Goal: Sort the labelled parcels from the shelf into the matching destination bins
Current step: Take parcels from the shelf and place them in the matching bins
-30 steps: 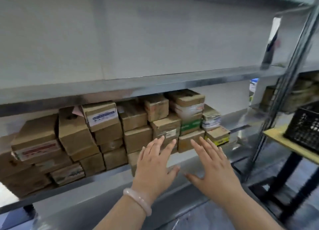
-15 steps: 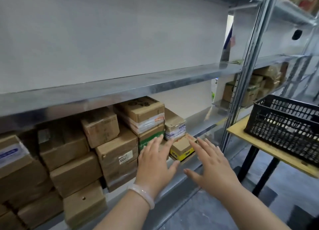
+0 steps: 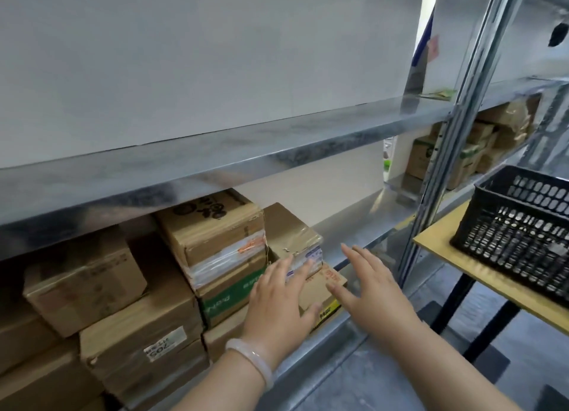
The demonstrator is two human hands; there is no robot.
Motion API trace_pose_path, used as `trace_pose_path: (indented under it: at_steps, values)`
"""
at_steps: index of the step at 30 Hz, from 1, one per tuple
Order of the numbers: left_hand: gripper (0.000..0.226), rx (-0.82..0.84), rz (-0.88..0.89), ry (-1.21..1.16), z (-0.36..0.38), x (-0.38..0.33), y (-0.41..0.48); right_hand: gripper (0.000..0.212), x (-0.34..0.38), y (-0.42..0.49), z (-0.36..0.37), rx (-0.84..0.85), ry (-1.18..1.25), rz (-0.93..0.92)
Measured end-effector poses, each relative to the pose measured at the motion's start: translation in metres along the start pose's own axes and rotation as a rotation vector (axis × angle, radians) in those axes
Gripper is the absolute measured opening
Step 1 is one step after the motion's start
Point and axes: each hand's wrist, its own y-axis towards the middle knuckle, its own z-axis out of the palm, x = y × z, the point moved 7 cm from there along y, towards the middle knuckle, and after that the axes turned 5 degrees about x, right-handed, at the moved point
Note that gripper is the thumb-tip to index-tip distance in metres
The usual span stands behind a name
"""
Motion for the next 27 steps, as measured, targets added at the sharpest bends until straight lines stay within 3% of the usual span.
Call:
trace_pose_path:
  at_steps: [9,15,22,27]
  values:
    - [0.07,-0.082,-0.269,-0.026,0.016,0.009,0.03,0.073,-0.022,0.146,0.041,0.275,0.392,0.046]
    - [0.068,-0.136,-0.429,-0.039,0.019,0.008,0.034,0.075,-0.02,0.183,0.087,0.535,0.6,0.122]
    - [0.067,-0.134,-0.536,-0.143,0.024,-0.008,0.033,0.019,-0.033,0.178,0.064,0.377,0.777,0.043]
    - [0.074,-0.205,-0.52,-0.305,0.013,-0.03,0.038,0.037,-0.048,0.142,0.026,0.289,0.928,-0.077]
